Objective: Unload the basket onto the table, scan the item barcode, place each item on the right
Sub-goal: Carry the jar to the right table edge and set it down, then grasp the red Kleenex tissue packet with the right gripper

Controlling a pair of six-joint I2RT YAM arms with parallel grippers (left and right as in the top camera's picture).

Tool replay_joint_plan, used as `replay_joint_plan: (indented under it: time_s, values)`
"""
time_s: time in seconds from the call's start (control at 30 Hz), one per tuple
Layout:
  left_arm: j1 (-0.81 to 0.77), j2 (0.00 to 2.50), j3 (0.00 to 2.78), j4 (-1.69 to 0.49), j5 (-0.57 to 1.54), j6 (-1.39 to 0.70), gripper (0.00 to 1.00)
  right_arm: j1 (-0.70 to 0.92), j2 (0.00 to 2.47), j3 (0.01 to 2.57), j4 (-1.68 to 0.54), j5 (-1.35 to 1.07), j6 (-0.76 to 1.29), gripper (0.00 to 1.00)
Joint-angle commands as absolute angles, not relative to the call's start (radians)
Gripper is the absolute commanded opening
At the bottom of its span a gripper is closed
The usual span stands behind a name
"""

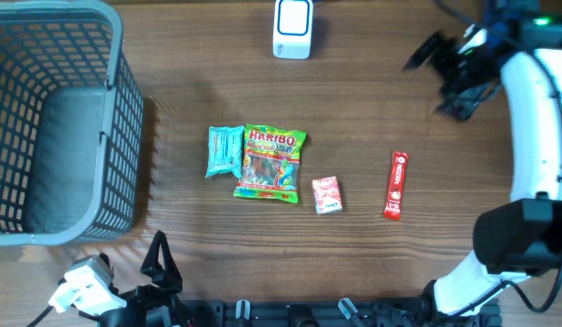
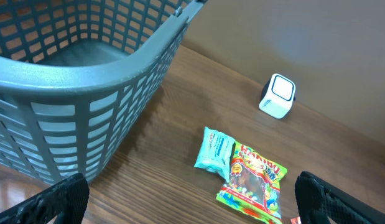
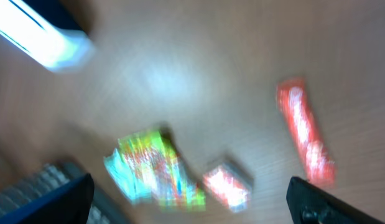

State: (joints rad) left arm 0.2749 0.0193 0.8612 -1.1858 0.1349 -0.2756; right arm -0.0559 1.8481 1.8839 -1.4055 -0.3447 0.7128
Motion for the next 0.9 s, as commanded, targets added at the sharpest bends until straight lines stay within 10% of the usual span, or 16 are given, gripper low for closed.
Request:
replay_joint_plan:
  time_s: [0.0,0.67,0.87]
  values:
    - [0.272,0.012,0.859,-1.183,0.13,-0.282,1.0,0.098,1.864,1.771,-1.451,-0.389,1.04,1.0]
    - [0.272,0.012,0.859,-1.183,0.13,-0.282,1.0,0.503,1.864,0.913,-0.716,-0.329,1.634,1.0]
    - [0.272,0.012,0.859,-1.183,0.13,-0.282,1.0,0.502,1.864,0.891,-0.603,-0.308,1.431,1.0]
